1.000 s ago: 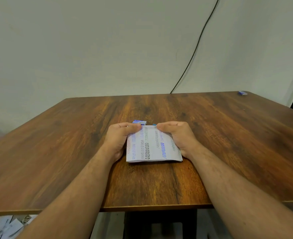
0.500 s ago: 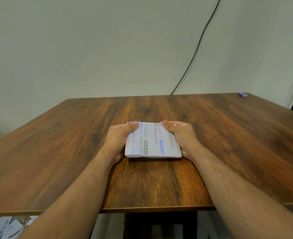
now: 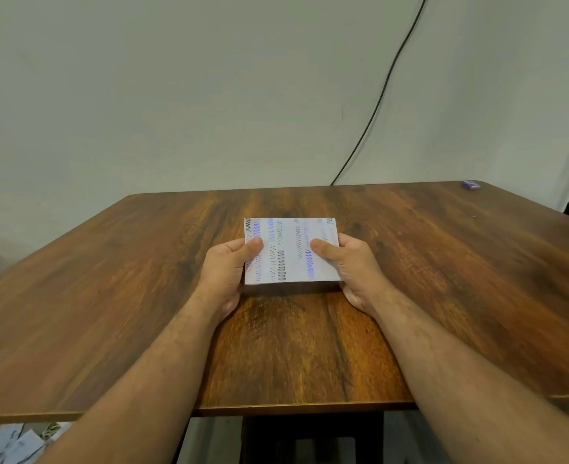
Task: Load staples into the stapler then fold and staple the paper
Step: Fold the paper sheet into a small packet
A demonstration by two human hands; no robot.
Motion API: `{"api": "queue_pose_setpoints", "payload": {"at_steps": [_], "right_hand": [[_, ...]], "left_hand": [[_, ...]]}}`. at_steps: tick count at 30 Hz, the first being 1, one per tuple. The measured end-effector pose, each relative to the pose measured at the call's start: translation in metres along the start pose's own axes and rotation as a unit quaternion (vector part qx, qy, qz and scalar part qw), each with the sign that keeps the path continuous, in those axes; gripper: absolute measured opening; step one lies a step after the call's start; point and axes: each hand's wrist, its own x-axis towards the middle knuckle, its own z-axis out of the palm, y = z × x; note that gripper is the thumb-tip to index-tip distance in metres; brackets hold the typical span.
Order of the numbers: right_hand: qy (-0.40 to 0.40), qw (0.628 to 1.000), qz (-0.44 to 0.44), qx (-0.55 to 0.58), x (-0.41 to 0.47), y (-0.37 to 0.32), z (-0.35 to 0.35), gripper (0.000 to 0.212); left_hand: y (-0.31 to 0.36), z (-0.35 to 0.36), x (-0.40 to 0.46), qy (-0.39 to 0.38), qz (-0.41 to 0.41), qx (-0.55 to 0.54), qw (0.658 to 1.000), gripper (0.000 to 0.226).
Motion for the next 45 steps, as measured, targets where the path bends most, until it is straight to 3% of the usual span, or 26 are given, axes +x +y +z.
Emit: {"api": "queue_pose_setpoints", "payload": {"at_steps": [3,9,15,21,27,45], "right_hand": [[-0.011,1.000,0.015,-0.026,-0.0006,0.0001,0.0012,0.026],[0.059,0.997,-0.003,-0.040,0.0036,0.0021,0.0000,0.018],[0.061,0.997,-0.003,-0.049,0.0031,0.0022,0.0011,0.024],[0.057,0.998,0.013,-0.019,0.0036,0.0002,-0.0001,0.029],[0.046,0.999,0.011,-0.011,0.0033,-0.0011,-0.0003,0.035],[0.031,0.999,0.022,-0.010,0.0031,0.0004,-0.0004,0.040]], "left_hand": [[0.0004,0.0007,0.0007,0.018,0.002,-0.007,1.000,0.024],[0.0006,0.0021,-0.0017,-0.015,0.010,-0.003,1.000,0.026],[-0.0017,0.0017,0.0011,0.029,0.054,0.012,0.998,0.038],[-0.0027,0.0024,0.0002,0.040,0.064,0.025,0.997,0.014],[-0.0014,0.0026,-0.0009,0.025,0.052,0.024,0.998,0.031],[-0.0010,0.0007,-0.0007,0.019,0.041,0.013,0.999,0.023]]}}
